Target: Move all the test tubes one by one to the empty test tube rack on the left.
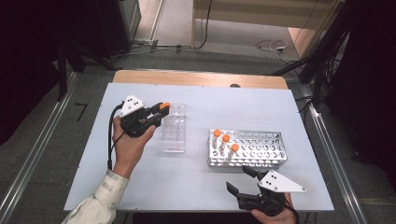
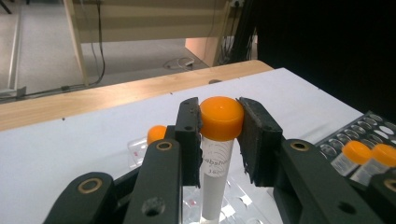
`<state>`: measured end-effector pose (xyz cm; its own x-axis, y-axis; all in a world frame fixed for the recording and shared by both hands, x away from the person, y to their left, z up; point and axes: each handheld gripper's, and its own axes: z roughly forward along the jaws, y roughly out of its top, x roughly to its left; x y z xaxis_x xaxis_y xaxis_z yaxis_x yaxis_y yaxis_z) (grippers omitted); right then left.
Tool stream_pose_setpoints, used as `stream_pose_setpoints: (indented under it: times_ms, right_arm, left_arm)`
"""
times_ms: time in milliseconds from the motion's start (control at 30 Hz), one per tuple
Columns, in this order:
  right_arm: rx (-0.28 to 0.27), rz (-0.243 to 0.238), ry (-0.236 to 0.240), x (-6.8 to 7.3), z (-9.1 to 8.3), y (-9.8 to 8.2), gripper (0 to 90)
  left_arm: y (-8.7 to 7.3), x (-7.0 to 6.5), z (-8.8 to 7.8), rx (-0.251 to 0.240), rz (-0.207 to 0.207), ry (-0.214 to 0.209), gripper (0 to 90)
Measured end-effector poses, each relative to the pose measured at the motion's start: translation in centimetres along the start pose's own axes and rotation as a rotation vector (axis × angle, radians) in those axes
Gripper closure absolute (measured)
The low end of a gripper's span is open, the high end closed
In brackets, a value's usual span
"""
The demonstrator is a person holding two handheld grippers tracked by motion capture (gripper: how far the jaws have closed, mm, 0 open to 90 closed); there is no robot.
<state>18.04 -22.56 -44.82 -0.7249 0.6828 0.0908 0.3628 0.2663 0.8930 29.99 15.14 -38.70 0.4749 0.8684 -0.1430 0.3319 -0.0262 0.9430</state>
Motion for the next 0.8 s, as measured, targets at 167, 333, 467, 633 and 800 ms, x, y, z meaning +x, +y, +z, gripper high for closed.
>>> stream_pose_setpoints:
  times_ms: [167, 333, 467, 633, 800]
  right_arm:
    - [0.000, 0.002, -0.001, -0.1, 0.0, 0.0, 20.9]
    - [0.000, 0.002, 0.000, -0.1, 0.0, 0.0, 20.9]
    - [-0.001, 0.002, 0.001, -0.1, 0.0, 0.0, 20.9]
    - [0.000, 0.004, 0.002, -0.1, 0.0, 0.0, 20.9]
    - [0.001, 0.003, 0.004, -0.1, 0.1, -0.1, 20.9]
  left_arm:
    - [0.5, 0.2, 0.6, -0.011, 0.015, 0.027, 70.7]
    - [0.8, 0.5, 1.3, -0.020, 0.026, 0.058, 70.7]
    - [0.7, 0.8, 1.7, -0.025, 0.030, 0.080, 70.7]
    - [0.6, 0.9, 2.2, -0.027, 0.034, 0.090, 70.7]
    - [0.4, 0.9, 2.6, -0.020, 0.042, 0.096, 70.7]
